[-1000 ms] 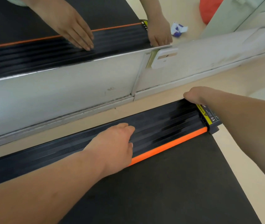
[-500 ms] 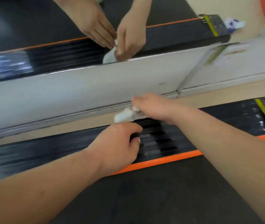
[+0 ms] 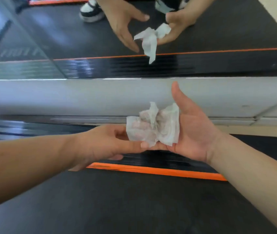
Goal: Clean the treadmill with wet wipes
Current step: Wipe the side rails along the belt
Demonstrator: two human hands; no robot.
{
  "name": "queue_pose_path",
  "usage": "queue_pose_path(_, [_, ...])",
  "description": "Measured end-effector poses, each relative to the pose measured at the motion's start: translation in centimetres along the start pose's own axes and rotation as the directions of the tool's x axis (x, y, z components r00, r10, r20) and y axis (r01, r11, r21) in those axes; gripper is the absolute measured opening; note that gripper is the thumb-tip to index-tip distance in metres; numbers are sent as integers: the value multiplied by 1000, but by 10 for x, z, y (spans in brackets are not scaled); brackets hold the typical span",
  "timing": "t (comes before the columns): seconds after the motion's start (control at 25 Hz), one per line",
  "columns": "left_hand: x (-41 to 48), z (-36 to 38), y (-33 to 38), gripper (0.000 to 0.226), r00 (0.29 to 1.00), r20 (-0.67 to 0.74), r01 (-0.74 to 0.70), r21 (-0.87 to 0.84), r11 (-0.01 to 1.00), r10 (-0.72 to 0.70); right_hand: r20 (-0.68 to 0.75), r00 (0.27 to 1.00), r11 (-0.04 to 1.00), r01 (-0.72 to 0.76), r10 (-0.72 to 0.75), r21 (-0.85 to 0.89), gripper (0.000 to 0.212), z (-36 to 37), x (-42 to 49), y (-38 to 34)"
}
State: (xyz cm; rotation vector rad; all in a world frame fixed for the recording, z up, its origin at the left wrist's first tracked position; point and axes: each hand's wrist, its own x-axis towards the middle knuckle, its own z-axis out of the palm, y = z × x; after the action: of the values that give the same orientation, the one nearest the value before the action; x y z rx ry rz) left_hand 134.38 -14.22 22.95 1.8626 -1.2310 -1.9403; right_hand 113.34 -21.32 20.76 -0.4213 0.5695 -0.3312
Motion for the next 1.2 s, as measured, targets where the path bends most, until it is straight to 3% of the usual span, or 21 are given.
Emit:
queue_pose_path(0.08, [-28,-22,-21,54,998,51,-23,-215,976,34,-41,999,975,-28,20,-221,58,42,26,20])
queue_pose_path(0.16, [-54,-39,-53,53,997,39,-52,-395,917,73,-130,991,853,-74,8,-516,34,79,55,40])
queue_pose_path(0.2, [-68,-48,-73,55,996,20,-64,-470,880,83,-139,990,723,-89,-10,-685,28,98,71,49])
queue_pose_path(0.28, [-96,-66,-117,59,994,-36,-104,-611,784,104,-54,998,300,-58,20,-952,37,143,102,67])
queue_pose_path(0.32, [-110,-75,-141,60,992,-86,-130,-675,727,97,-14,996,103,-23,91,-994,43,167,116,75])
queue_pose_path(0.4, [-137,-90,-189,62,976,-212,-197,-784,589,44,7,967,-148,47,256,-988,46,219,145,95])
queue_pose_path(0.44, [-149,-96,-212,62,963,-269,-236,-824,516,11,-5,946,-189,59,323,-980,45,242,160,106])
queue_pose_path(0.52, [-170,-101,-256,63,931,-362,-318,-864,390,-42,-9,899,-176,76,439,-982,44,282,192,140])
queue_pose_path(0.68, [-186,-104,-317,51,871,-480,-443,-860,253,-108,-5,844,-209,127,536,-970,40,307,237,196])
queue_pose_path(0.88, [-179,-98,-353,29,820,-475,-482,-874,64,-318,42,905,-188,133,423,-973,40,310,253,224])
queue_pose_path(1.0, [-175,-105,-344,33,849,-428,-478,-872,-105,-311,94,924,-183,171,370,-968,27,302,251,225])
queue_pose_path(1.04, [-176,-109,-338,49,870,-426,-472,-865,-170,-248,100,936,-122,149,337,-981,25,299,250,223])
queue_pose_path(1.12, [-177,-114,-330,89,890,-445,-456,-859,-233,-98,70,952,103,40,300,-994,21,294,247,215])
queue_pose_path(1.2, [-177,-114,-321,103,880,-470,-473,-850,-232,-69,46,954,236,-27,296,-971,20,288,245,207])
